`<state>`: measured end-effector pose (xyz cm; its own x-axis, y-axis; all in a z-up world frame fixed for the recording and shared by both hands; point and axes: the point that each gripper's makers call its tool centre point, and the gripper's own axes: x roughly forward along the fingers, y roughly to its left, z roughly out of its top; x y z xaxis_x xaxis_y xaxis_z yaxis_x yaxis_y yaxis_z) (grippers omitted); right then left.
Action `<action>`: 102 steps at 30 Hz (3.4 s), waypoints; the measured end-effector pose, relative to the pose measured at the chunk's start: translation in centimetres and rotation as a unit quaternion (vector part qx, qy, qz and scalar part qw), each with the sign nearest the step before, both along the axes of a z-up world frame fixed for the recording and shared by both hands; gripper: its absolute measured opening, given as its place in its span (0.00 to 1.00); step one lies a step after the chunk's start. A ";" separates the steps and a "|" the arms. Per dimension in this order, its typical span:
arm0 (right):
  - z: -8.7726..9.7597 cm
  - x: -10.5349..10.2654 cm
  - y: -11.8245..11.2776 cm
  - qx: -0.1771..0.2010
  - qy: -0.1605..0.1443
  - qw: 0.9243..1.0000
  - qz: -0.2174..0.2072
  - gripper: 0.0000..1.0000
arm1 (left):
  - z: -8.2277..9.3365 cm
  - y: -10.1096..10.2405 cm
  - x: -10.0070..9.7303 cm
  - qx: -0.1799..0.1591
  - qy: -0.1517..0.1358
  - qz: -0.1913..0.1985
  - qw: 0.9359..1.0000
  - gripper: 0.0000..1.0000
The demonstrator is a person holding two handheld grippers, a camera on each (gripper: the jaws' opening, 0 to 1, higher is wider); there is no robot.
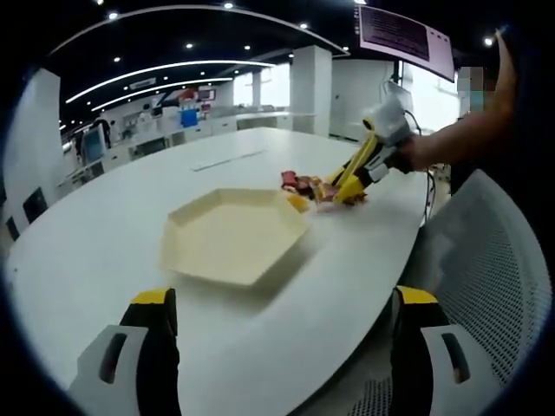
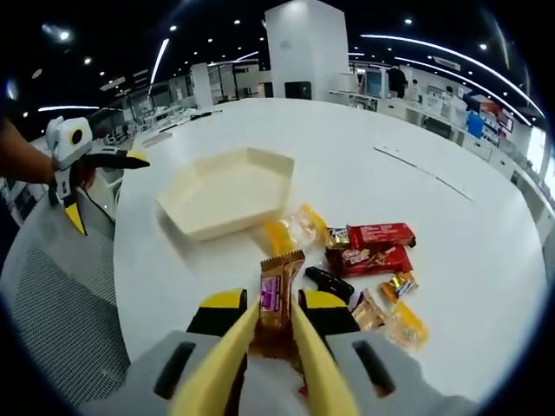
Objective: Place the target food into the container with the food tongs after gripping and lifting it, then release it inside without dropping or visibly crushing the food.
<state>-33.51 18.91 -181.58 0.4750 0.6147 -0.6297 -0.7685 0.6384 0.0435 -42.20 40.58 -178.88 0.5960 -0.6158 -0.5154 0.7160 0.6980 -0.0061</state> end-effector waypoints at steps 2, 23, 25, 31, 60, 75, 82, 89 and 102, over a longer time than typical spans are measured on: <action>0.4 0.1 0.1 0.000 0.000 1.000 0.003 0.22 | 0.0 0.0 0.1 -0.003 0.000 0.001 1.000 0.99; 6.3 2.5 0.3 -0.017 -0.030 0.999 0.034 0.22 | 0.8 0.5 0.5 0.007 -0.026 0.014 1.000 0.99; 6.7 2.6 0.2 -0.019 -0.031 0.999 0.035 0.22 | 0.7 0.5 0.6 0.001 -0.021 0.017 1.000 0.99; 8.8 3.6 0.7 -0.014 -0.036 0.998 0.041 0.22 | 0.8 0.7 0.7 -0.001 -0.019 0.027 0.999 0.99; 12.2 7.0 8.3 0.001 -0.046 0.995 0.089 0.22 | 0.0 0.7 0.2 0.027 -0.019 0.008 0.999 0.99; 9.7 6.4 15.9 0.007 -0.022 0.991 0.133 0.22 | -0.4 1.2 0.5 0.040 -0.017 0.015 0.999 0.98; 8.2 5.9 17.5 -0.003 -0.011 0.988 0.151 0.23 | -0.3 1.4 0.7 0.042 -0.018 0.020 0.999 0.98; 7.9 5.6 18.1 -0.004 -0.013 0.987 0.158 0.23 | -0.4 1.2 0.6 0.044 -0.017 0.015 0.999 0.98; 7.5 5.3 18.2 -0.007 -0.015 0.987 0.161 0.24 | -0.5 1.3 0.6 0.045 -0.015 0.017 0.999 0.97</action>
